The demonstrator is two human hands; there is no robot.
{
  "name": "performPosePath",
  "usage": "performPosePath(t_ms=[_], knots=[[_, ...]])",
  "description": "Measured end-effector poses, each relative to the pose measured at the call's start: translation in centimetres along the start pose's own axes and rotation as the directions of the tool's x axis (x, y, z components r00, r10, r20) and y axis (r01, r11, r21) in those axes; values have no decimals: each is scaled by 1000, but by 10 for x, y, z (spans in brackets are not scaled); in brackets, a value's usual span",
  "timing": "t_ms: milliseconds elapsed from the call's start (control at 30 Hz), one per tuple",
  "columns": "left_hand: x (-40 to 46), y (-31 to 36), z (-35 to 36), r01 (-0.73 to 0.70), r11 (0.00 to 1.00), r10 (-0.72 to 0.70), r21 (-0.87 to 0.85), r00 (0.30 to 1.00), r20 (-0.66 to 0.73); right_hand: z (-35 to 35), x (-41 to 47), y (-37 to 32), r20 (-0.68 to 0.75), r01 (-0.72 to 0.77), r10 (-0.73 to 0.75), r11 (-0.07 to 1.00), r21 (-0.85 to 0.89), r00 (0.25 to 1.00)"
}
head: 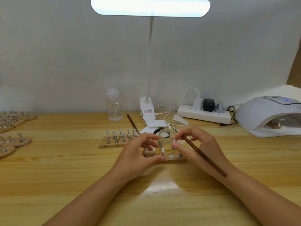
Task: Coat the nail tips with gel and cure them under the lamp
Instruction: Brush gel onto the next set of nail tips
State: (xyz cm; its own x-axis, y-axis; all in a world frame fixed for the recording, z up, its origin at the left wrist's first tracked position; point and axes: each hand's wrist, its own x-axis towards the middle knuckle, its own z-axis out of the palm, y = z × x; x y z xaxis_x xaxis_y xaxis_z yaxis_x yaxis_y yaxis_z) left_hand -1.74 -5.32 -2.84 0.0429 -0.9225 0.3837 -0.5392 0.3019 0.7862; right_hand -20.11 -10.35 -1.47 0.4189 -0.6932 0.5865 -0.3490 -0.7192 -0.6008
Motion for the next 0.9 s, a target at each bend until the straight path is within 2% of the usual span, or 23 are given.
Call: performPosePath(t_ms=[133,300,633,767,900], knots=[[0,-2,0,46,999,-46,9,998,34,1,-1,3,65,81,-78,995,-51,995],[0,-2,0,61,998,-61,6,998,35,0,-2,6,107,75,-65,992,-97,992],[0,-3,0,78,997,-79,9,996,34,-2,0,4,95,137,-122,975,-175,988],[0,-3,0,86,996,-86,6,996,35,-18,4,7,56,65,-59,991,-116,997],[1,-3,0,91,996,-91,-5,995,40,-25,4,9,111,3,7,996,-84,994]])
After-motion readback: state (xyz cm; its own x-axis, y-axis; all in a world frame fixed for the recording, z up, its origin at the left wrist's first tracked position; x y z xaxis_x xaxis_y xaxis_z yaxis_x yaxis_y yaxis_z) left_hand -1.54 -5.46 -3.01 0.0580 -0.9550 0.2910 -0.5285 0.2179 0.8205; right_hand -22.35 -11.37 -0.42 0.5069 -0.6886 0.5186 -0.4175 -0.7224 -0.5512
